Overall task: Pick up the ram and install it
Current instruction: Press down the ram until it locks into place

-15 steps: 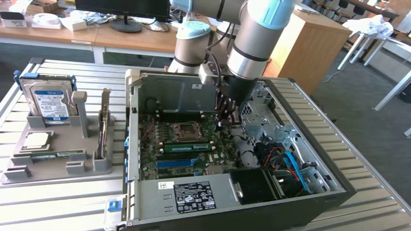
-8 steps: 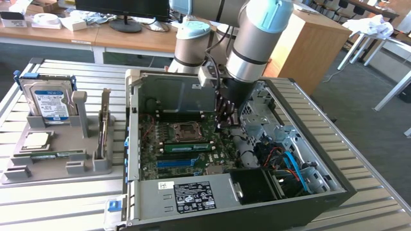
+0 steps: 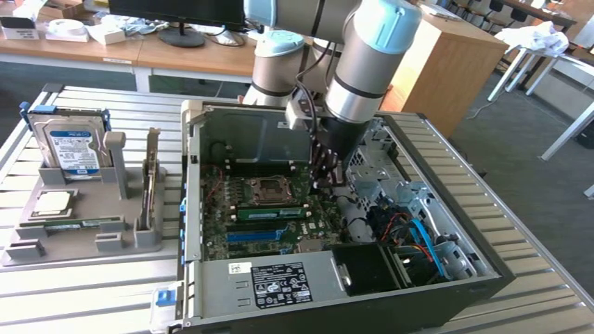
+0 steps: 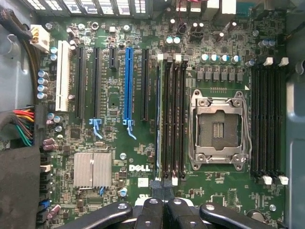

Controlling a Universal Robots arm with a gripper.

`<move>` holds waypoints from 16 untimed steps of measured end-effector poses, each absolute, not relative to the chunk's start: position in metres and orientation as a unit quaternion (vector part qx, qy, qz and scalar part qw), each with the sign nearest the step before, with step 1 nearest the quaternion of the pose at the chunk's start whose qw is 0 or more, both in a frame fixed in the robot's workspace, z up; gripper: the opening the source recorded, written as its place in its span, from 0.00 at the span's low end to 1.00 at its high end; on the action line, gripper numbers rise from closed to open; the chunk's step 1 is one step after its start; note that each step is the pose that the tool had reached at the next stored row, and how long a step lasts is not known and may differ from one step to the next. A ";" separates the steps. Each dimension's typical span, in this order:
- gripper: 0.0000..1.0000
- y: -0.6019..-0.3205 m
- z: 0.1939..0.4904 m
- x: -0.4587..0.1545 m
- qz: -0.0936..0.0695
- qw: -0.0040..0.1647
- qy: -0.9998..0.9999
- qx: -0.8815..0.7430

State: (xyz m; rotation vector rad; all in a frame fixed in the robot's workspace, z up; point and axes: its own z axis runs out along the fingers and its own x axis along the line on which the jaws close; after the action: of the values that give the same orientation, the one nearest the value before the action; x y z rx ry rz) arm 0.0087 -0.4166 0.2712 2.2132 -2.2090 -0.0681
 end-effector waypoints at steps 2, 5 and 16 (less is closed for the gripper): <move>0.10 -0.417 0.270 0.009 -0.022 0.007 -0.706 0.708; 0.10 -0.417 0.267 0.009 -0.022 0.007 -0.706 0.708; 0.10 -0.417 0.260 0.009 -0.022 0.007 -0.706 0.708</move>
State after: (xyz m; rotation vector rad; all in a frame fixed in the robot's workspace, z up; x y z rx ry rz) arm 0.0087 -0.4166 0.2595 2.2131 -2.2090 -0.0680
